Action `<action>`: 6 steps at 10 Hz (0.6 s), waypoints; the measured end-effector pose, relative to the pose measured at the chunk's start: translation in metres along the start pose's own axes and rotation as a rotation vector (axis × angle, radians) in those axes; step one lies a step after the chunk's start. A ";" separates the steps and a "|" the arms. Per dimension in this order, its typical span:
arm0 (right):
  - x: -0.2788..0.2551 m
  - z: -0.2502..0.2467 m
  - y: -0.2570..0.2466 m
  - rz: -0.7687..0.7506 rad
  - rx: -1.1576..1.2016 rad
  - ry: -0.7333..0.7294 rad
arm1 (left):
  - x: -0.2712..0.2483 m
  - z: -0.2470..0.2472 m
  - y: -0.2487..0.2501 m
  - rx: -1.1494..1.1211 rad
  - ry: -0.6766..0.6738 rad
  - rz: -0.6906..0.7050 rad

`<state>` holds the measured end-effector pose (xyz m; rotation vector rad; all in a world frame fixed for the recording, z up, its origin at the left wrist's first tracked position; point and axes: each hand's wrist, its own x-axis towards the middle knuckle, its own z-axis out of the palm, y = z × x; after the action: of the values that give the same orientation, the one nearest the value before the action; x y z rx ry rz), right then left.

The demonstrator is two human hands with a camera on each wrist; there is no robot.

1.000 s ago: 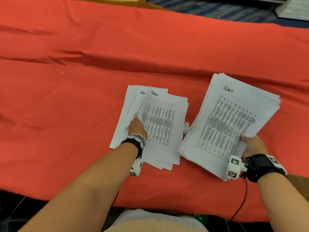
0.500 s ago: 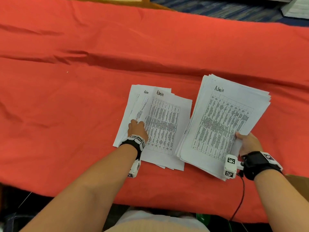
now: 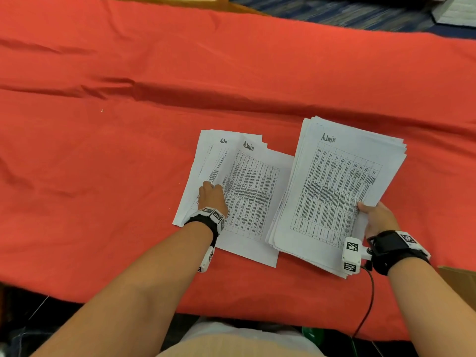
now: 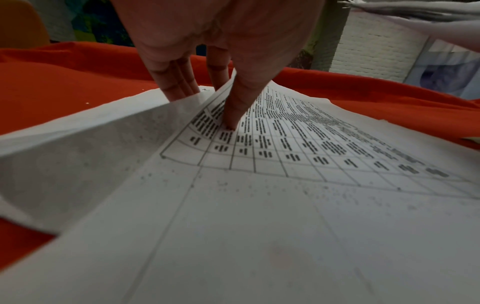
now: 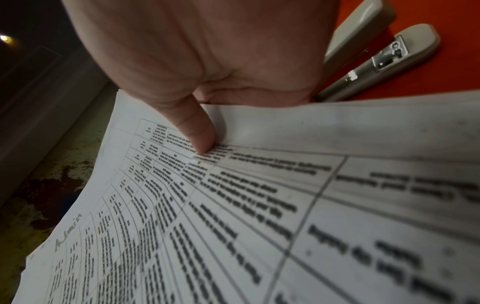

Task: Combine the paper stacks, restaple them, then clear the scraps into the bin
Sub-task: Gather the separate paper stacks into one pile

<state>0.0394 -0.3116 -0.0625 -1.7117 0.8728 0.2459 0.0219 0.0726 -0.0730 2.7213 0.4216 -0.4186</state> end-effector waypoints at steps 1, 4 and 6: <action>0.001 0.000 0.000 -0.001 0.000 0.005 | -0.001 -0.002 0.004 -0.080 0.044 -0.004; -0.003 0.011 -0.008 0.010 0.022 -0.035 | -0.004 -0.017 0.018 -0.559 -0.115 -0.187; 0.006 0.033 -0.007 -0.076 0.048 -0.140 | -0.005 -0.020 0.036 -0.718 -0.139 -0.044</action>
<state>0.0567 -0.2840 -0.0718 -1.6580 0.7044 0.2882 0.0339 0.0468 -0.0424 1.9805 0.4811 -0.3734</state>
